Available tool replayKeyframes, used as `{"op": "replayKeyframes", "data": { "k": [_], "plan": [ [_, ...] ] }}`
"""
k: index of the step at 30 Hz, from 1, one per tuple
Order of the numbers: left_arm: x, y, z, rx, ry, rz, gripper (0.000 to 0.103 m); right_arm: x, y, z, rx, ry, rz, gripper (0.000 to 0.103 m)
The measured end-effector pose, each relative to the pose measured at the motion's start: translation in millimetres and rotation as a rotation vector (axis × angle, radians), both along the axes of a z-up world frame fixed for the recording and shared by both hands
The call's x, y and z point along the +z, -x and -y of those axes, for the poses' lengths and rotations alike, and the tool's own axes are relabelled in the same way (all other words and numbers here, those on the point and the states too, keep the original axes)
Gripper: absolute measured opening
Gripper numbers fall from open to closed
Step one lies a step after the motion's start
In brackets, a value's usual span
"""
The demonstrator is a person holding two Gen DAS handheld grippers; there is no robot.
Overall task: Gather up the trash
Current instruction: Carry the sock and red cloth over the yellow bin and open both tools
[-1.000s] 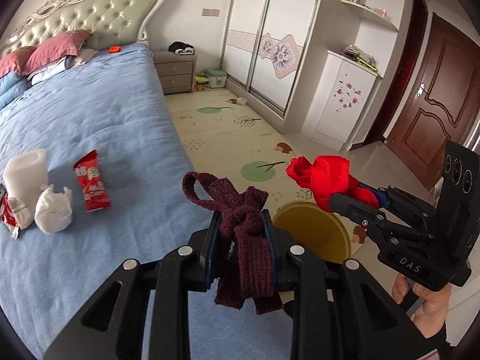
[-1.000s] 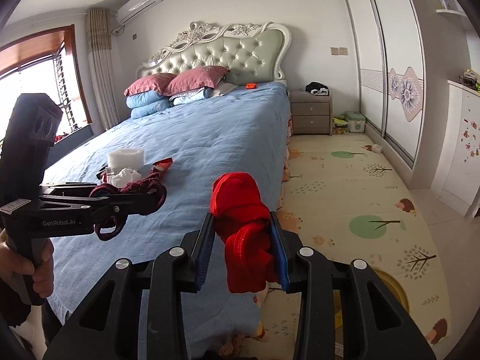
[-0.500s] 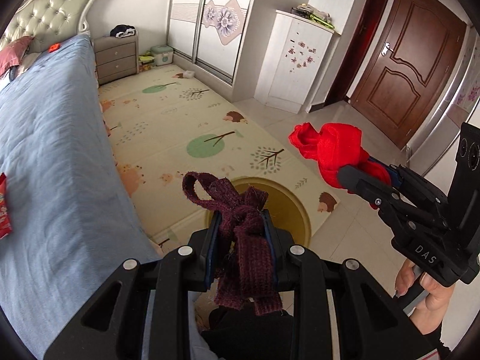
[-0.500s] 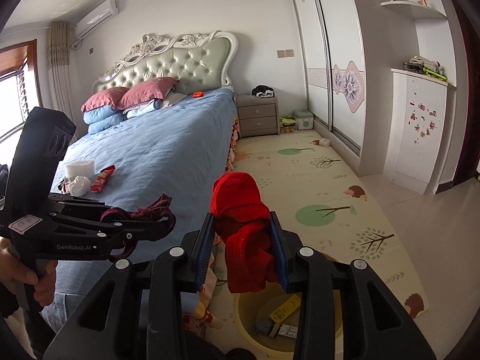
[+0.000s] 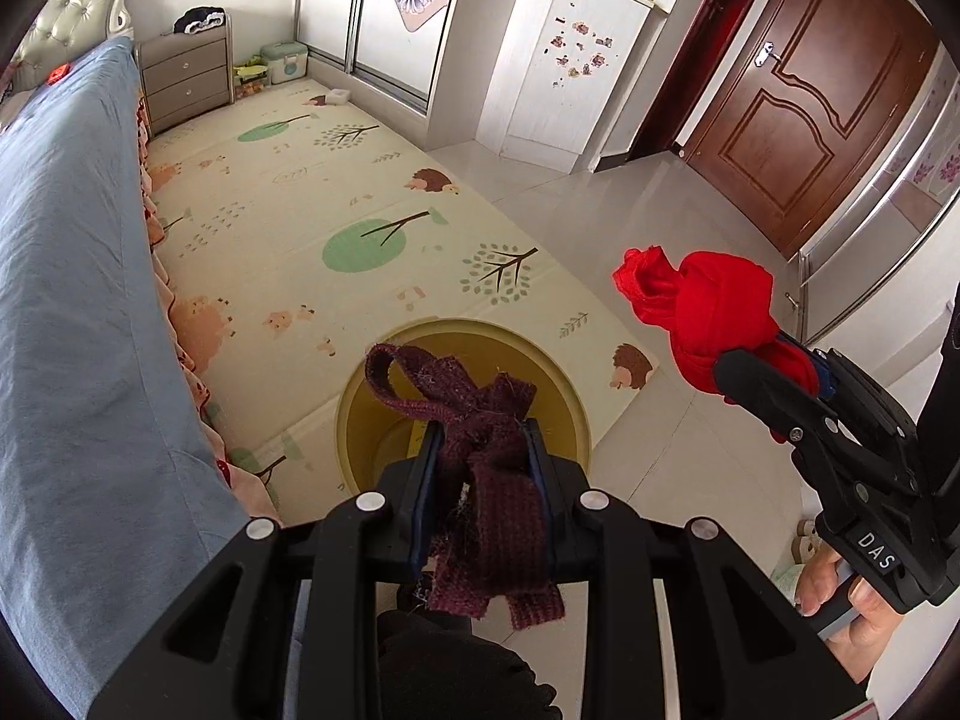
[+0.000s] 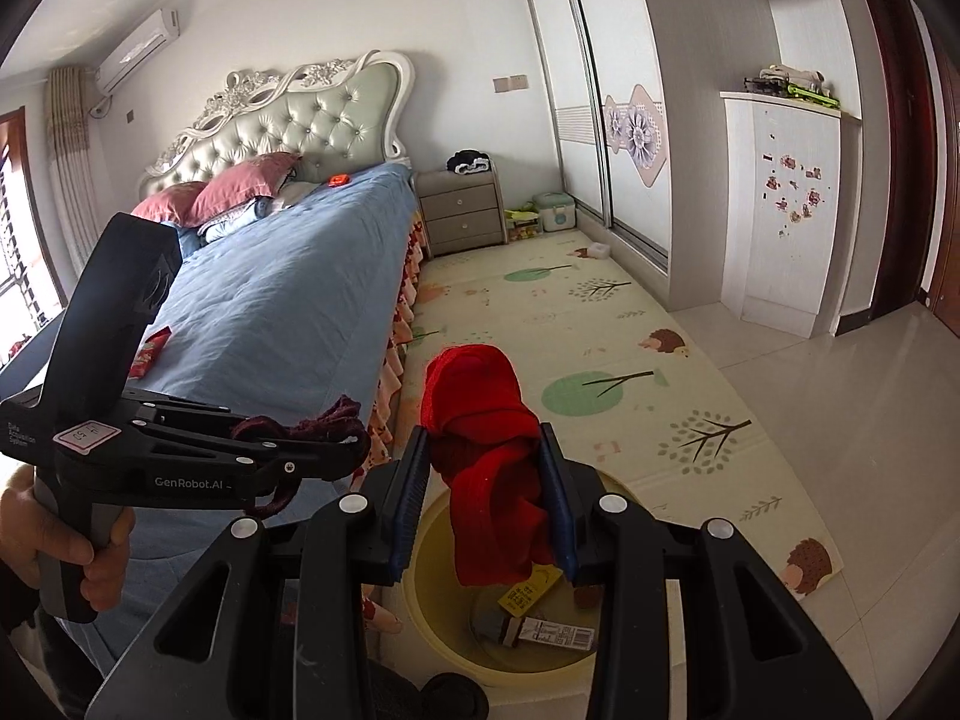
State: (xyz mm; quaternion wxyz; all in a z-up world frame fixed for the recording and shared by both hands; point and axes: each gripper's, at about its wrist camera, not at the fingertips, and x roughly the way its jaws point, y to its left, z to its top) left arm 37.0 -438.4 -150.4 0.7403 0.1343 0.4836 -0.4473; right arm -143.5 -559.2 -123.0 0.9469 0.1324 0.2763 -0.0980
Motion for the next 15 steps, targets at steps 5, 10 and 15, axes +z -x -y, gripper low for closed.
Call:
{"op": "replayKeyframes", "data": {
  "k": [5, 10, 15],
  "plan": [
    [-15, -6, 11, 0.002, -0.025, -0.031, 0.027, -14, -1, 5, -0.011, -0.018, -0.020, 0.035],
    [-25, -12, 14, 0.007, -0.032, -0.053, 0.027, -22, -7, 11, -0.018, -0.028, -0.037, 0.035],
    [-34, -21, 22, 0.030, -0.039, -0.075, 0.027, -29, -17, 17, -0.025, -0.047, -0.050, 0.035]
  ]
}}
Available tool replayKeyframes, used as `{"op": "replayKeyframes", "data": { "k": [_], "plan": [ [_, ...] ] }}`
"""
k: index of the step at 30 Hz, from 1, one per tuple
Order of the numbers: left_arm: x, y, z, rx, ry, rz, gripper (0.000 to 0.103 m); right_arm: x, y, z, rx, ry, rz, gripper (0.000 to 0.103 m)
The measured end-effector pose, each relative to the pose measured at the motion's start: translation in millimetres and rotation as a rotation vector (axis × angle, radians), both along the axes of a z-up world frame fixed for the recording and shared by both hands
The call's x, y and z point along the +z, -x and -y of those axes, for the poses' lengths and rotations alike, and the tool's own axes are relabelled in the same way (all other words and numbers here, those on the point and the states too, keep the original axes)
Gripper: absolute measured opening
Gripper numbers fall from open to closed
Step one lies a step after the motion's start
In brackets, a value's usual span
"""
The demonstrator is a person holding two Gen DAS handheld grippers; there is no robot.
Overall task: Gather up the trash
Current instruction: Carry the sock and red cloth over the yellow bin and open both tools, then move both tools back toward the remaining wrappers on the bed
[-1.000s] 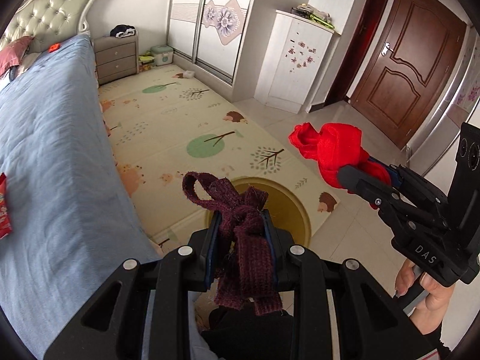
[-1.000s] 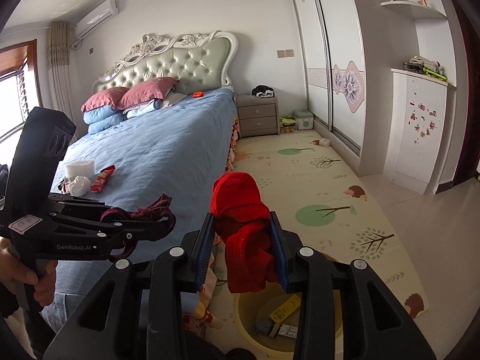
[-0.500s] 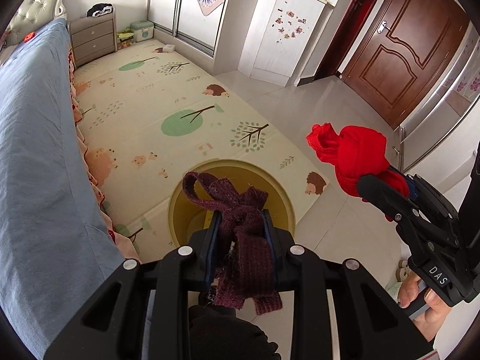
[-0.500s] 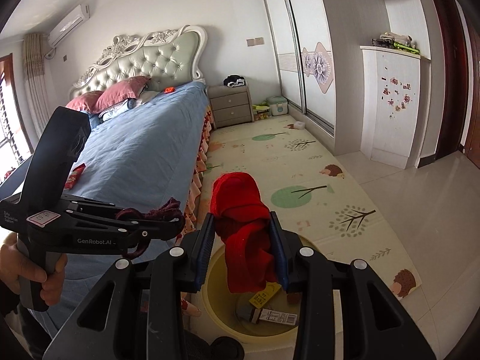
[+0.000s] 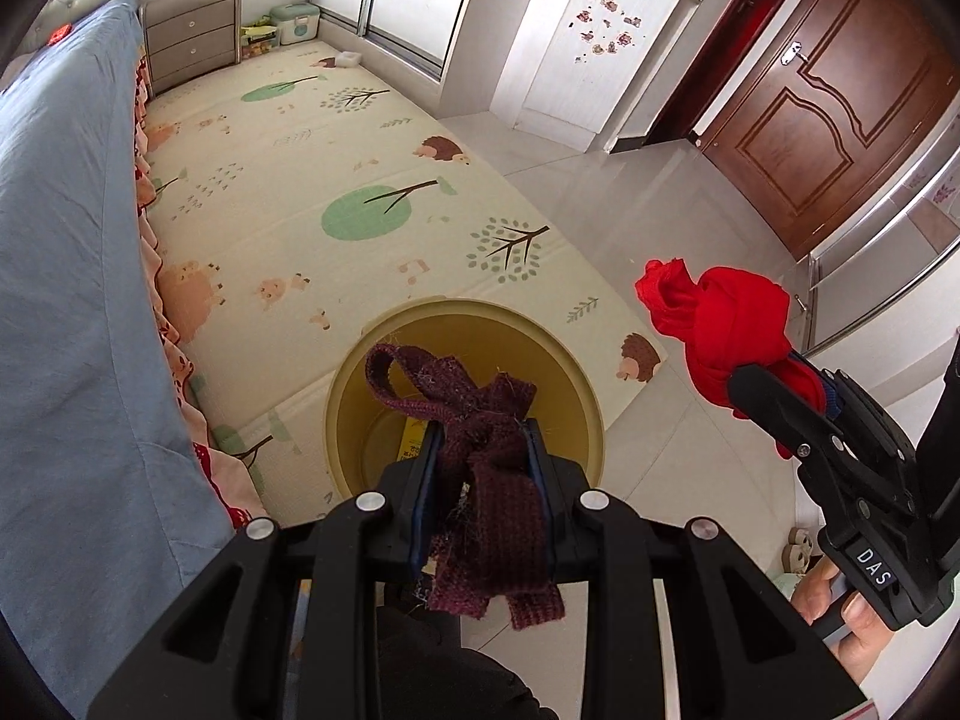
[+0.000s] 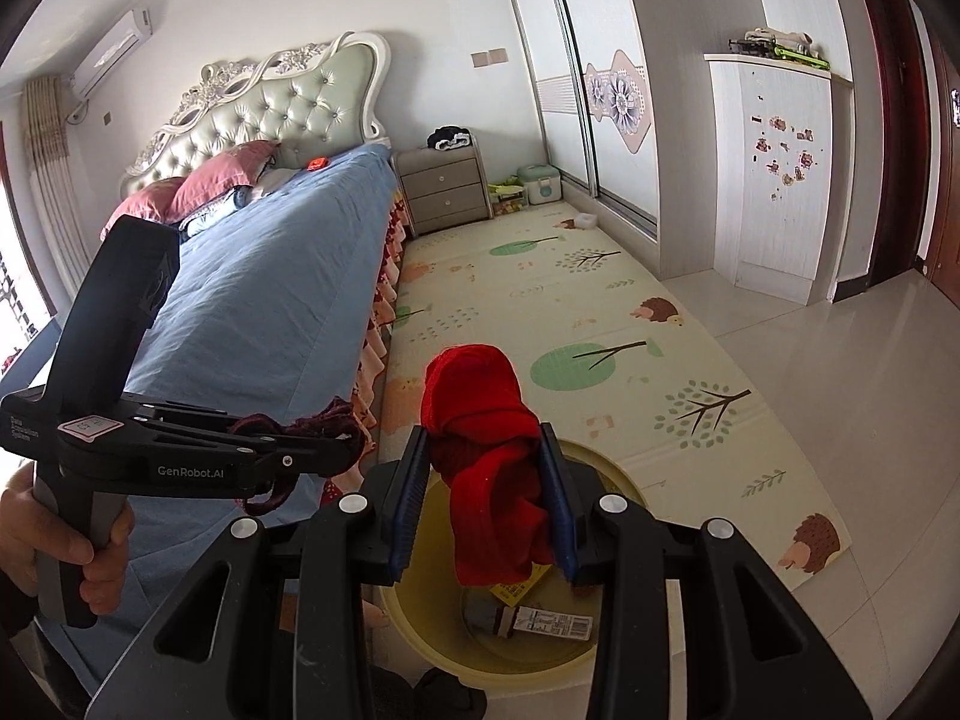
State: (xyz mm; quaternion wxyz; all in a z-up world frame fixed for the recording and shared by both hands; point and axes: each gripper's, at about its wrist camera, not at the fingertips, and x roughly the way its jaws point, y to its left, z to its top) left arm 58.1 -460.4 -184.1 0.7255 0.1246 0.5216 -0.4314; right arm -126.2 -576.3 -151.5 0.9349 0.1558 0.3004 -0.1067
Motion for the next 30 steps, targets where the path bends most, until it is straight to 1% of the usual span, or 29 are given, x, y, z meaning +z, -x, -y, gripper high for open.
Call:
{"op": "replayKeyframes", "data": {
  "k": [2, 4, 5, 6, 7, 11, 15, 17, 19, 20, 25, 28, 30],
  "plan": [
    [-3, -3, 2, 0.002, 0.001, -0.012, 0.028, -3, -4, 1, 0.002, -0.015, -0.002, 0.037],
    [-5, -7, 2, 0.003, 0.019, -0.037, 0.042, -6, -8, 2, -0.005, -0.028, 0.009, 0.045],
    [-6, -9, 0, 0.011, 0.042, -0.052, 0.063, -7, -10, 2, -0.013, -0.027, 0.014, 0.057],
    [-5, -11, -3, 0.028, 0.060, -0.054, 0.085, -8, -11, 3, -0.030, -0.014, 0.016, 0.067],
    [-5, -13, -6, 0.051, 0.067, -0.045, 0.089, -9, -11, 3, -0.053, 0.001, 0.016, 0.069],
    [-1, -16, -11, 0.058, 0.061, -0.016, 0.089, -15, -7, 6, -0.061, -0.043, 0.024, 0.069],
    [1, -13, -15, 0.077, 0.055, 0.005, 0.090, -14, -4, 1, -0.048, -0.031, 0.003, 0.069],
    [4, -14, -17, 0.080, 0.029, 0.012, 0.091, -10, -1, -2, -0.041, -0.025, 0.000, 0.070],
    [12, -12, -21, 0.086, -0.009, 0.057, 0.091, -7, 3, -4, -0.039, -0.013, -0.002, 0.071],
    [16, -11, -25, 0.094, -0.009, 0.083, 0.091, -5, 5, -6, -0.038, -0.010, -0.002, 0.071],
    [47, -5, -54, 0.113, 0.038, 0.197, 0.091, 6, 6, -18, -0.019, -0.035, 0.023, 0.073],
    [67, -2, -78, 0.135, 0.062, 0.266, 0.093, 12, 0, -35, 0.023, -0.075, 0.052, 0.075],
    [79, -3, -96, 0.158, 0.075, 0.306, 0.095, 18, -7, -50, 0.054, -0.070, 0.063, 0.077]
  ]
}}
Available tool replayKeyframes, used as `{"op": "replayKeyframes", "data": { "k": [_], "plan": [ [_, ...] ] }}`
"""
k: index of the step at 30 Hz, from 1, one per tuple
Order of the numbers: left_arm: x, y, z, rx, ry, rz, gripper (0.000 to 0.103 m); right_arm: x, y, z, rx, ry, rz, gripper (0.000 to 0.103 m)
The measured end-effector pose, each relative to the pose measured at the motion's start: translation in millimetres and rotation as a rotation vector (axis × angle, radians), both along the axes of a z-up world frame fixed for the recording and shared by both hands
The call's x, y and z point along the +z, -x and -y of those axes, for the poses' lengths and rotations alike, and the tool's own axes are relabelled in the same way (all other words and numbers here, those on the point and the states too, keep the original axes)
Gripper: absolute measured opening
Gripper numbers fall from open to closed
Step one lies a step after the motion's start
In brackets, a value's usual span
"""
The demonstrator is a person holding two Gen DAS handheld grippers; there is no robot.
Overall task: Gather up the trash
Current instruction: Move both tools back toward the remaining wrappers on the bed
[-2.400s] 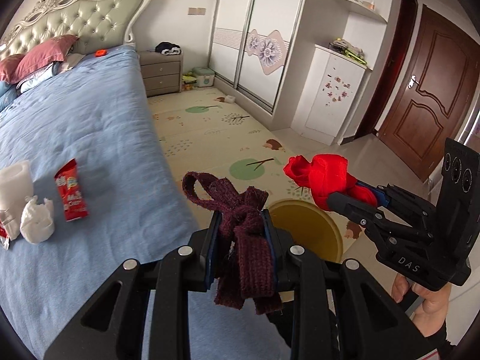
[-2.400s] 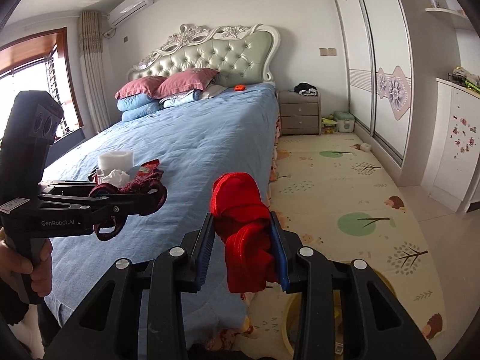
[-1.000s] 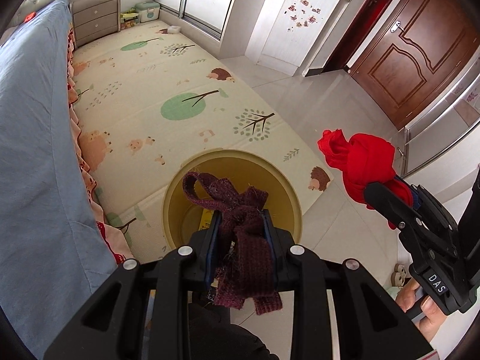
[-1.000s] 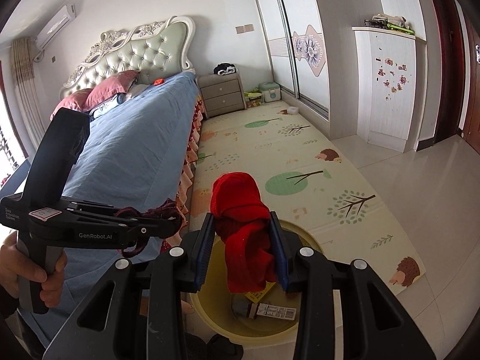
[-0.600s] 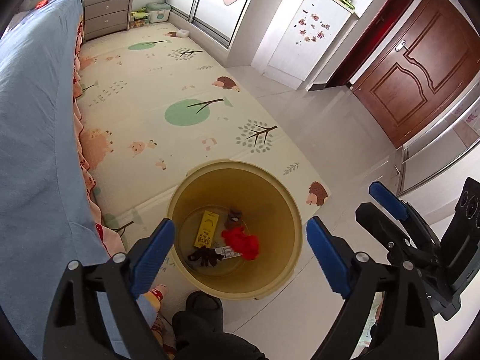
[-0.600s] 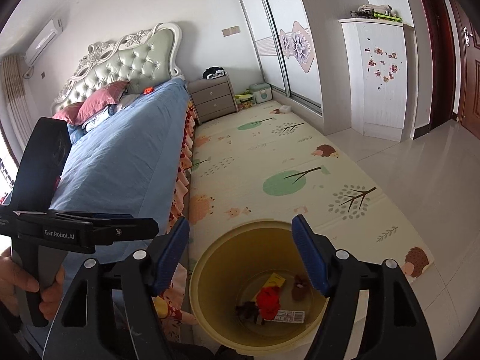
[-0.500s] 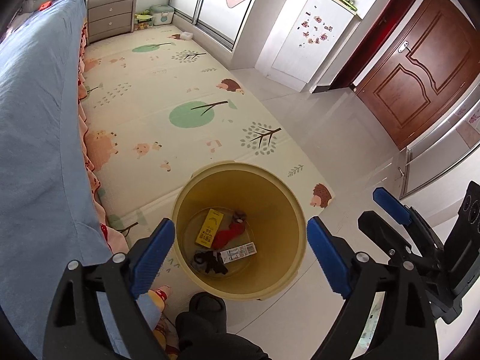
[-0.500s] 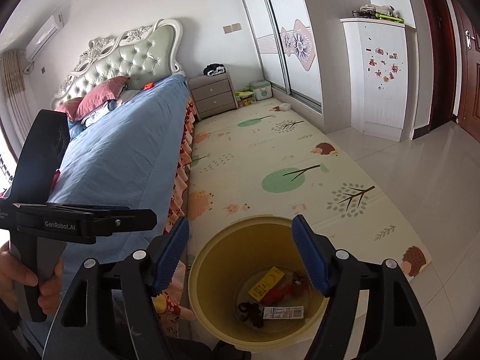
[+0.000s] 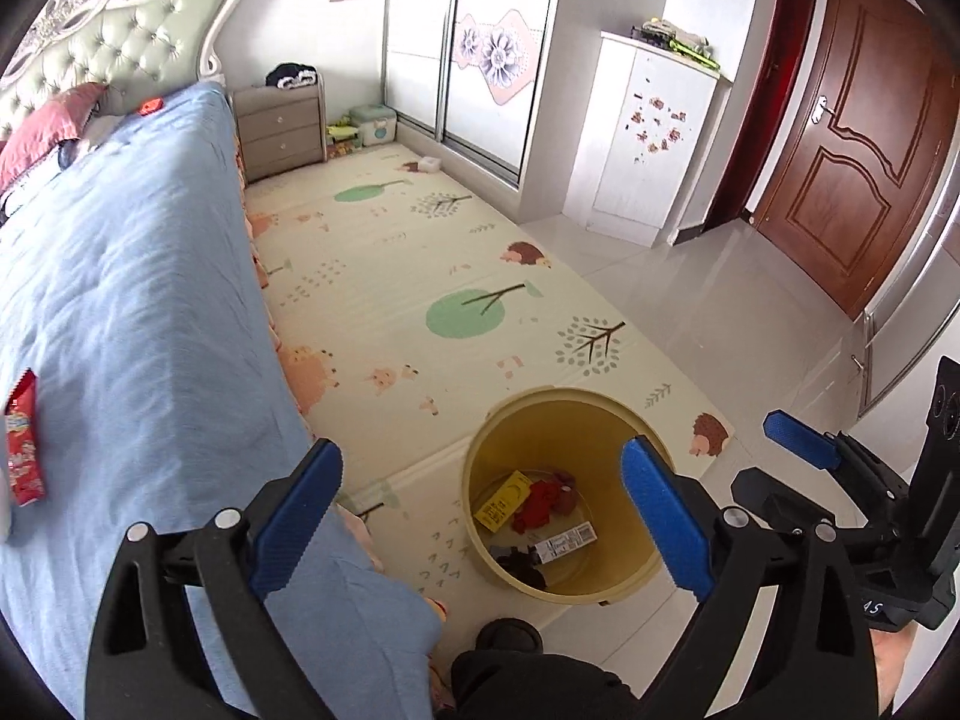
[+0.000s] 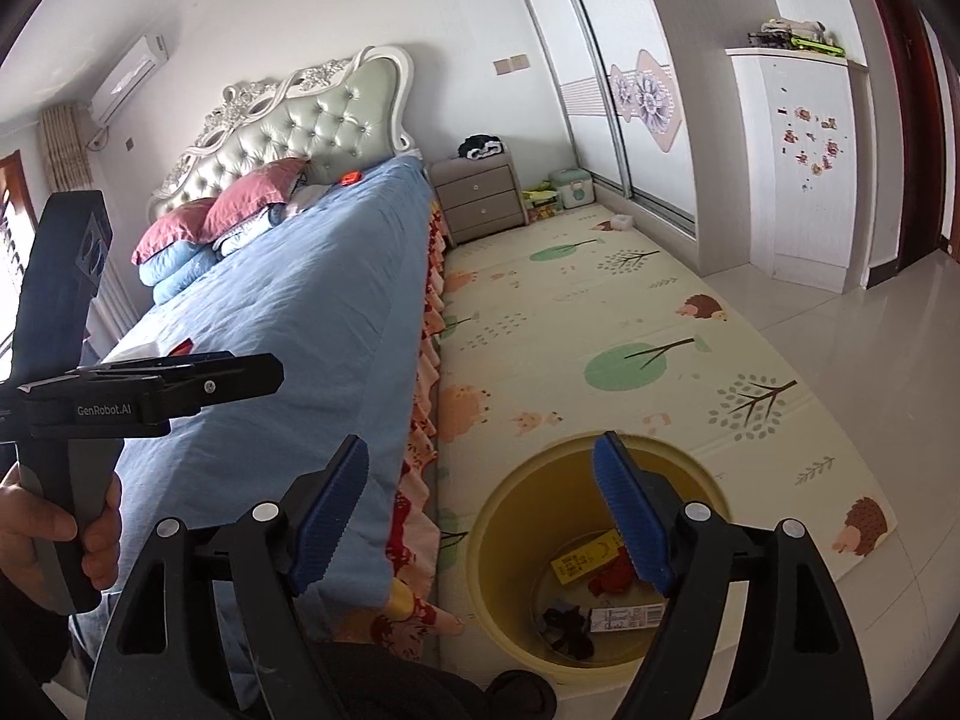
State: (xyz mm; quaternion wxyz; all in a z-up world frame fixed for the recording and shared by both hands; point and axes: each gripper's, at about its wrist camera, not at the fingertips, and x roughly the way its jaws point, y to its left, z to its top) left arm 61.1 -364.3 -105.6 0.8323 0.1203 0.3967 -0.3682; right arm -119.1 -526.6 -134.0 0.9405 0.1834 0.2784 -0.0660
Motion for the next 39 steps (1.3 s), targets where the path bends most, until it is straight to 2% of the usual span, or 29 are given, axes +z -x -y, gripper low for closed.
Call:
{"op": "replayKeyframes", "data": {
  "k": [4, 6, 9, 13, 19, 26, 32, 35, 39],
  "plan": [
    [17, -2, -42, 0.064, 0.019, 0.070, 0.097, 14, -16, -31, 0.069, 0.008, 0.028, 0.079],
    [23, -4, -68, 0.107, 0.025, 0.106, 0.099, 23, -25, -50, 0.102, 0.024, 0.047, 0.086],
    [32, -6, -110, 0.180, 0.026, 0.153, 0.099, 35, -36, -81, 0.159, 0.055, 0.079, 0.089],
    [37, -15, -165, 0.262, 0.037, 0.168, 0.099, 49, -53, -123, 0.245, 0.089, 0.119, 0.095],
    [38, -30, -247, 0.398, 0.008, 0.199, 0.099, 60, -85, -188, 0.374, 0.091, 0.125, 0.095],
    [42, -41, -333, 0.529, 0.046, 0.215, 0.099, 68, -113, -264, 0.490, 0.136, 0.131, 0.095],
    [36, -56, -380, 0.558, 0.124, 0.175, 0.099, 71, -143, -313, 0.579, 0.194, 0.123, 0.095],
    [33, -63, -388, 0.549, 0.155, 0.154, 0.099, 71, -164, -335, 0.634, 0.213, 0.100, 0.095],
    [29, -74, -392, 0.530, 0.155, 0.155, 0.099, 65, -188, -358, 0.675, 0.259, 0.069, 0.095]
  ]
}}
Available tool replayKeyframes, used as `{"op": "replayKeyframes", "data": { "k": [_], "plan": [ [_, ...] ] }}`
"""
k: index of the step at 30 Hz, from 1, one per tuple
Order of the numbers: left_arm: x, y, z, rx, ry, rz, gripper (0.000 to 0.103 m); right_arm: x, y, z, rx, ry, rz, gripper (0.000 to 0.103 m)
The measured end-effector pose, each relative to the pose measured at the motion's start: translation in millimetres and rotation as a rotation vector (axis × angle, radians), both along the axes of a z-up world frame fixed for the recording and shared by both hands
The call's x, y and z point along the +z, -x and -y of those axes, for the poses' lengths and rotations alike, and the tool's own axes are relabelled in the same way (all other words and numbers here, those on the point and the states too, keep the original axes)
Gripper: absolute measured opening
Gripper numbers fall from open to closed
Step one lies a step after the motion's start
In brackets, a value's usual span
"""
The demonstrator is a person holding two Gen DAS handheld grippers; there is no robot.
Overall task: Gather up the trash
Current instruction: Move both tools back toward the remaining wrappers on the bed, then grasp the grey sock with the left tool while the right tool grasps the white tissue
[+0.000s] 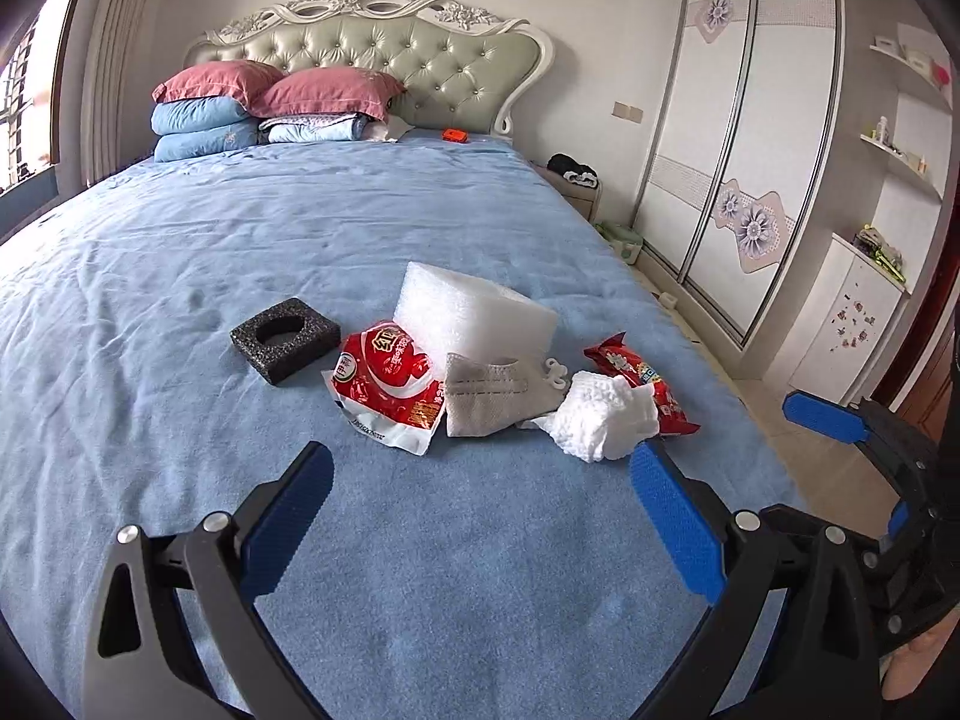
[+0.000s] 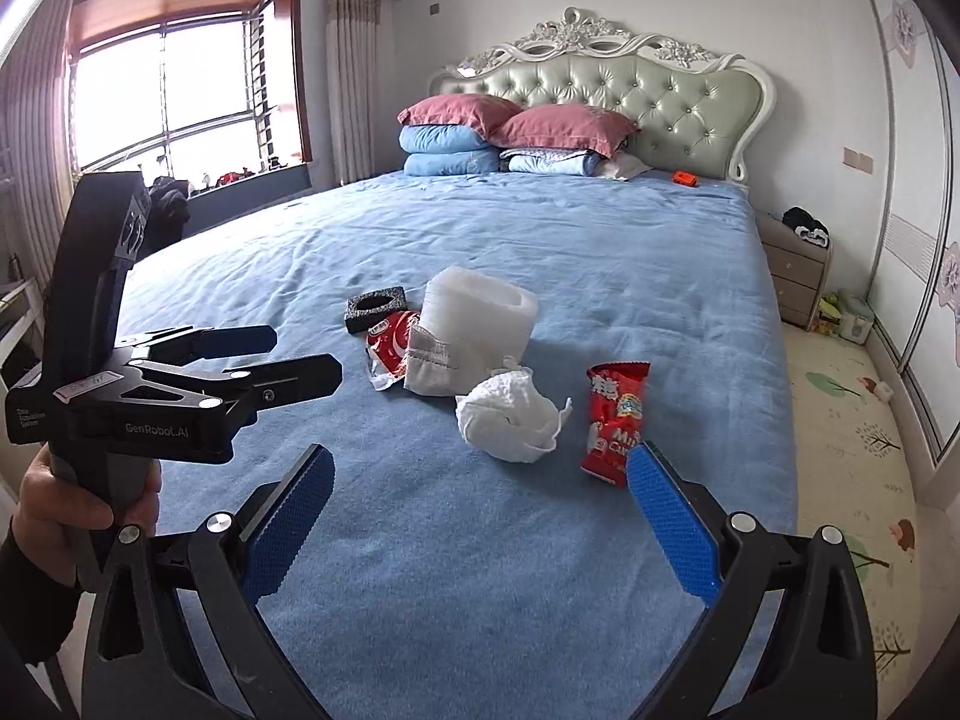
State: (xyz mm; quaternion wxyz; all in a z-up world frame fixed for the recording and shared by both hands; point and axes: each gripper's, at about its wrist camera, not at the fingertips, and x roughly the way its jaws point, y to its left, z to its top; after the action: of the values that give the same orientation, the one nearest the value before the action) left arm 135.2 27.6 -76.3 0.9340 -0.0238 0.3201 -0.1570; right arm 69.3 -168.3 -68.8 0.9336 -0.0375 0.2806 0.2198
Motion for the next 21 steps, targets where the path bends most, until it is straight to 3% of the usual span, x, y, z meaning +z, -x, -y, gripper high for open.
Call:
{"op": "replayKeyframes", "data": {
  "k": [4, 13, 14, 17, 21],
  "plan": [
    [-5, -19, 0, -0.046, -0.016, -0.016, 0.099, -9, -23, -15, 0.019, 0.070, -0.018, 0.095],
    [-20, -58, -1, -0.080, -0.028, -0.069, 0.099, -43, -94, -27, -0.004, 0.160, -0.163, 0.093],
    [-21, -60, 0, -0.086, -0.028, -0.073, 0.099, -45, -97, -29, -0.006, 0.174, -0.169, 0.089],
    [-23, -64, 4, -0.095, -0.036, -0.080, 0.099, -51, -101, -33, 0.036, 0.182, -0.221, 0.041],
    [-26, -69, 8, -0.103, -0.034, -0.094, 0.099, -48, -89, -35, 0.053, 0.191, -0.186, 0.031]
  ]
}}
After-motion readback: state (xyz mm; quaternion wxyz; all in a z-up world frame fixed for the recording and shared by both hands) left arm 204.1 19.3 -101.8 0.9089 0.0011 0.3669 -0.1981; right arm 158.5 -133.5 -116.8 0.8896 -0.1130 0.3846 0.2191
